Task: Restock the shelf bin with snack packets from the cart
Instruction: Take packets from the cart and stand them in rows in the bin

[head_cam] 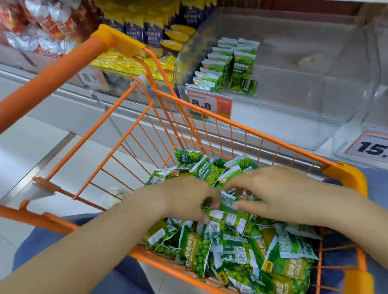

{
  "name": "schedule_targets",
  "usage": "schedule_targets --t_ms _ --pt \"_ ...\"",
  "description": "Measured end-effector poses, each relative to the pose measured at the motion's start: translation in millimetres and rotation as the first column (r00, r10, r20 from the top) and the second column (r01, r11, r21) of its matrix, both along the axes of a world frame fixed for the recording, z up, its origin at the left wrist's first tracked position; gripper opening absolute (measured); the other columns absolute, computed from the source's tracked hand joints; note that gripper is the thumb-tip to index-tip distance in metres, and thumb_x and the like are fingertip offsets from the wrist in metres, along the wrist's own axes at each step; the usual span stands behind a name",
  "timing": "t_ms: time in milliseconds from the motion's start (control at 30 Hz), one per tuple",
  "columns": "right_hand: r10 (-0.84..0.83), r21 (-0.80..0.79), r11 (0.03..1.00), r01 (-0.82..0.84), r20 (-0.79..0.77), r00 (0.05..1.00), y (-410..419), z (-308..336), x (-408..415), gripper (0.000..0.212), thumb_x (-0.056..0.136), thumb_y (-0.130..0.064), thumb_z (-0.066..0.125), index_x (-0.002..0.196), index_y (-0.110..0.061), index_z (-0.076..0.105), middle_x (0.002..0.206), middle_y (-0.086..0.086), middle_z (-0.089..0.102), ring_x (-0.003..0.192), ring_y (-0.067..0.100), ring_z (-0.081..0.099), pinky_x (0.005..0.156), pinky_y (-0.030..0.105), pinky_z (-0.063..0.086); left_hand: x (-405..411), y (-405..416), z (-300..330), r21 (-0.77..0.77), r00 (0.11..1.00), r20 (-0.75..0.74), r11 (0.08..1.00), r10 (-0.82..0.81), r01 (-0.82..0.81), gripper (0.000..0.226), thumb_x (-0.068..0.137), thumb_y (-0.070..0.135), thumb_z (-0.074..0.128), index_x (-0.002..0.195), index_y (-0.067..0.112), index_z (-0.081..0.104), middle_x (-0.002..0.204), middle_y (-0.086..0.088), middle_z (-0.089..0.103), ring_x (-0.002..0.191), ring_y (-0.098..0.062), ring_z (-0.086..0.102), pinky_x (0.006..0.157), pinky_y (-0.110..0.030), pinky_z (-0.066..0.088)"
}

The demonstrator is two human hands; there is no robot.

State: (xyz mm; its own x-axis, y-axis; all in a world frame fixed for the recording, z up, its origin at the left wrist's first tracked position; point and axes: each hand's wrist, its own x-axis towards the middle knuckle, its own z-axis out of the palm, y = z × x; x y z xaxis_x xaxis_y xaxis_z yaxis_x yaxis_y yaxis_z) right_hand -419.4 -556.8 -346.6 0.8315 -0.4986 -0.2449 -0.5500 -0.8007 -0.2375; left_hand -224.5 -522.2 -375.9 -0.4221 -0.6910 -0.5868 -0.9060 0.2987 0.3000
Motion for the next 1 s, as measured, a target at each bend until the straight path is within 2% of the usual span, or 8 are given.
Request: schedule_targets --t_ms 267,400,467,533,667,800,933,1000 --pt "-0.296 0.214 0.946 0.243 0.272 0.916 -8.0 -3.5 -2.4 0.040 0.086 -0.061 0.045 0.116 -0.040 0.061 0.103 -0.022 0.065 0.092 -0.006 0.059 0.080 0.018 0.048 13.1 3.7 30.0 0.152 0.892 -0.418 0.981 0.172 -0.117 0.016 0.086 0.024 0.072 0.093 0.016 0.060 0.096 0.005 0.064 0.089 -0.002 0.059 0.085 -0.023 0.047" --pt "-0.719 0.714 0.644 0.275 0.441 0.537 -18.9 15.8 3.1 0.050 0.072 -0.058 0.053 0.118 -0.040 0.053 0.116 -0.018 0.061 0.097 -0.009 0.062 0.080 0.021 0.055 16.7 -4.1 76.3 -0.127 0.724 -0.666 0.928 0.181 -0.349 0.024 0.083 0.016 0.074 0.076 0.021 0.051 0.092 0.005 0.065 0.102 -0.007 0.061 0.083 -0.024 0.049" --pt "-0.882 0.905 0.402 0.139 0.342 0.325 -28.3 29.4 10.5 0.043 0.074 -0.047 0.056 0.112 -0.029 0.058 0.099 -0.010 0.065 0.083 0.003 0.070 0.071 0.026 0.059 13.1 -12.3 87.3 -0.440 0.703 -0.711 0.779 0.003 -0.447 0.022 0.080 0.006 0.069 0.075 0.017 0.051 0.097 0.004 0.067 0.110 -0.002 0.058 0.085 -0.019 0.046" --pt "-0.949 0.974 0.220 -0.058 0.227 0.220 -39.6 41.6 19.6 0.038 0.075 -0.045 0.058 0.103 -0.020 0.058 0.076 0.002 0.061 0.071 0.017 0.068 0.066 0.031 0.060 5.5 -23.0 85.2 -0.732 0.811 -0.565 0.545 -0.151 -0.408 0.016 0.074 0.000 0.064 0.076 0.012 0.054 0.106 0.001 0.067 0.109 -0.008 0.057 0.087 -0.021 0.043" --pt "-0.971 0.966 0.138 -0.219 0.175 0.160 -60.9 53.5 37.8 0.025 0.074 -0.034 0.067 0.093 -0.017 0.065 0.077 0.009 0.050 0.073 0.020 0.058 0.072 0.029 0.057 -3.2 -43.0 71.2 -0.910 0.921 -0.370 0.248 -0.126 -0.332 0.013 0.079 -0.001 0.060 0.079 0.012 0.057 0.121 -0.004 0.063 0.100 -0.025 0.059 0.070 -0.039 0.052" --pt "-0.955 0.949 0.237 -0.206 0.267 0.129 -73.4 48.8 45.5 0.027 0.084 -0.024 0.061 0.104 -0.007 0.067 0.099 0.012 0.073 0.083 0.022 0.071 0.087 0.036 0.055 1.6 -46.1 66.7 -0.754 0.784 -0.619 0.310 -0.042 -0.579 0.021 0.080 -0.004 0.058 0.083 0.017 0.059 0.132 0.001 0.051 0.108 -0.015 0.056 0.074 -0.030 0.049" --pt "-0.915 0.923 0.384 -0.011 0.382 0.132 -75.6 35.9 44.5 0.021 0.091 -0.027 0.057 0.102 -0.012 0.068 0.092 0.003 0.075 0.083 0.016 0.071 0.081 0.032 0.057 1.0 -44.4 76.6 -0.056 0.309 -0.883 0.576 0.352 -0.816 0.019 0.090 0.032 0.063 0.108 0.031 0.058 0.099 0.014 0.067 0.090 0.002 0.063 0.077 -0.020 0.050" --pt "-0.882 0.891 0.453 0.031 0.444 0.158 -72.5 33.7 44.3 0.019 0.090 -0.026 0.058 0.097 -0.013 0.070 0.091 0.004 0.075 0.083 0.016 0.071 0.076 0.028 0.056 -0.1 -52.0 74.7 0.103 0.264 -0.837 0.612 0.479 -0.784 0.027 0.082 0.047 0.063 0.104 0.032 0.058 0.088 0.010 0.070 0.077 -0.006 0.069 0.072 -0.028 0.057"
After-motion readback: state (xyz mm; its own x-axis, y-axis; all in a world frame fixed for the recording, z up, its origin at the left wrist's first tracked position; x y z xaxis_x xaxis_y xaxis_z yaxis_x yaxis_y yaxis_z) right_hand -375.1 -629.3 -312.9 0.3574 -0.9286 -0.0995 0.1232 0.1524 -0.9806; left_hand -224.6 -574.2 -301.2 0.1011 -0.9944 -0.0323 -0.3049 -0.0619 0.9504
